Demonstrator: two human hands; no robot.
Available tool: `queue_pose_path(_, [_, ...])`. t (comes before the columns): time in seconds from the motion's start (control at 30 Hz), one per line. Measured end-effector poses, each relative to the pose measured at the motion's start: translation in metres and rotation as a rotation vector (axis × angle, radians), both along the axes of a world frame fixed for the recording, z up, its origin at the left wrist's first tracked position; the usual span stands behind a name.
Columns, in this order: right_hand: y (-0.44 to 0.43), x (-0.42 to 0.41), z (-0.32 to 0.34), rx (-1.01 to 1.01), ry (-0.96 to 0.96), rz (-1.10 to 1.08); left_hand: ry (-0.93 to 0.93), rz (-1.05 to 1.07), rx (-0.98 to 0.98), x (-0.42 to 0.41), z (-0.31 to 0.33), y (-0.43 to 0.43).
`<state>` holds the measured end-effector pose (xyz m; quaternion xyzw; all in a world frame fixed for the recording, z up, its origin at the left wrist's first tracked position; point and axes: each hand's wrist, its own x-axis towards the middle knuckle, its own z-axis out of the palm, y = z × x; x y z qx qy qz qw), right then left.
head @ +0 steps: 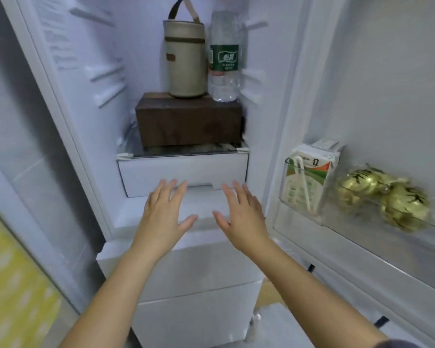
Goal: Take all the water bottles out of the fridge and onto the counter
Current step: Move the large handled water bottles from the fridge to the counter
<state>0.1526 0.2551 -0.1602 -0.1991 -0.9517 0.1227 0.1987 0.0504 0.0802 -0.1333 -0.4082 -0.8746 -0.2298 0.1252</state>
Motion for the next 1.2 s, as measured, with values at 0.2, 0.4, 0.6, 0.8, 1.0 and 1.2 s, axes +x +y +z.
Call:
queue_pose_path(0.2, [0.024,-0.108,0.067,-0.058,0.189,-0.085,0.076,0.039,-0.046,-0.092,0.050,0.035])
queue_pose_path(0.4, [0.059,-0.182,0.126,-0.061,0.337,-0.218,0.170,0.016,-0.023,-0.182,0.104,0.094])
queue_pose_path(0.6, [0.106,-0.237,0.183,-0.059,0.404,-0.313,0.186,0.032,-0.083,-0.258,0.140,0.143])
queue_pose_path(0.8, [0.149,-0.287,0.223,-0.349,0.614,-0.361,0.188,0.081,-0.157,-0.292,0.130,0.151])
queue_pose_path(1.0, [0.165,-0.330,0.236,-0.443,0.630,-0.566,0.214,0.073,-0.119,-0.294,0.128,0.155])
queue_pose_path(1.2, [0.166,-0.335,0.236,-0.363,0.629,-0.661,0.217,0.062,-0.107,-0.295,0.128,0.156])
